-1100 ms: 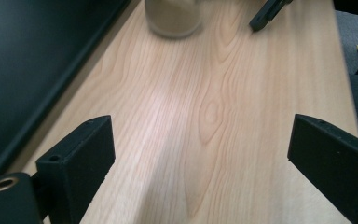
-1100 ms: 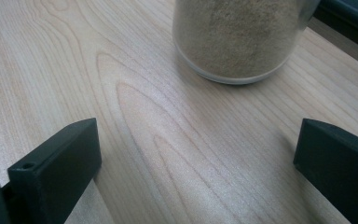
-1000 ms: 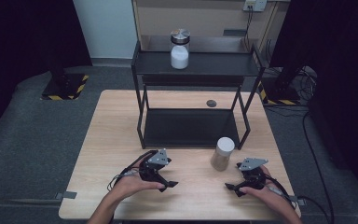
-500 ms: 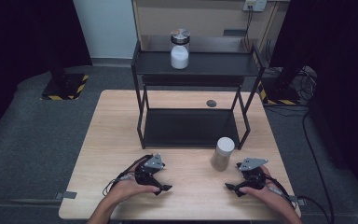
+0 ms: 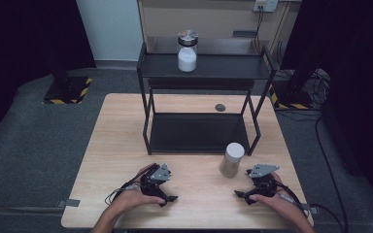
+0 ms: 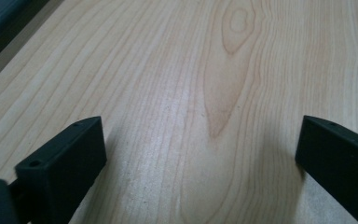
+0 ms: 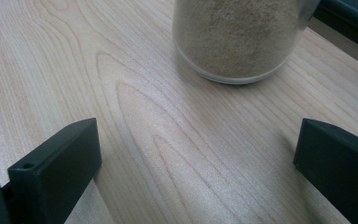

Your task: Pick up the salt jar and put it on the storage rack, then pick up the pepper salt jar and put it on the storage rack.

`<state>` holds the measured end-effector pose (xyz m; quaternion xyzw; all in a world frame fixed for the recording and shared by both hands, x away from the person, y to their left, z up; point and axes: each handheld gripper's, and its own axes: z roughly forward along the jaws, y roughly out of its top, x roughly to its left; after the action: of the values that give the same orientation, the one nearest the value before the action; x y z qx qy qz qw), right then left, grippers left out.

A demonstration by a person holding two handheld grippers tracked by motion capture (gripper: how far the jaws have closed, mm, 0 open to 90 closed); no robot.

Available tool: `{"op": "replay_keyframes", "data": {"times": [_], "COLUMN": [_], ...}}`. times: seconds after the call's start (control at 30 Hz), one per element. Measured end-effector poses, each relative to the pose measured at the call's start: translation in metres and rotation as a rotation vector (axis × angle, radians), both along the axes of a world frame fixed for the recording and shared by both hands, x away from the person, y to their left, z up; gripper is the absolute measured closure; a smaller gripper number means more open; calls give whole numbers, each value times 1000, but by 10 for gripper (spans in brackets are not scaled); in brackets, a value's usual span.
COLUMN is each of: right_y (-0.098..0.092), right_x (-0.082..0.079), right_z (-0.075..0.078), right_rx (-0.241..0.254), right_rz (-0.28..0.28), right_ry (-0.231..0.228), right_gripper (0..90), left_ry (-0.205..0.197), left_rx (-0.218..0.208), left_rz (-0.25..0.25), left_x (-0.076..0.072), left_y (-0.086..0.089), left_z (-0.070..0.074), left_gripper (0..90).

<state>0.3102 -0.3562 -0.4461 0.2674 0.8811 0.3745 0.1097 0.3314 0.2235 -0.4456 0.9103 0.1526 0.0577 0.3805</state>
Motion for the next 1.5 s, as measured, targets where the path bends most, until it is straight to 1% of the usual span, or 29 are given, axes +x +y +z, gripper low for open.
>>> {"op": "replay_keyframes", "data": {"times": [0.4,0.83,1.33,1.5], "right_y": [0,-2,-3,-8], "right_x": [0,-1,-3,-2], "right_z": [0,0,0,-1], "right_rx": [0,0,0,27], "right_rz": [0,6,5,-7], "right_ry": [0,1,0,11], "right_gripper": [14,15,15,41], "left_ry": [-1,0,-1,0], "left_rx": [-1,-1,-1,-1], "left_rz": [23,29,30,30], "left_x": [-4,-3,-4,-4], "left_y": [-1,-6,-6,-6], "left_z": [0,0,0,0], "left_gripper": [0,0,0,0]}}
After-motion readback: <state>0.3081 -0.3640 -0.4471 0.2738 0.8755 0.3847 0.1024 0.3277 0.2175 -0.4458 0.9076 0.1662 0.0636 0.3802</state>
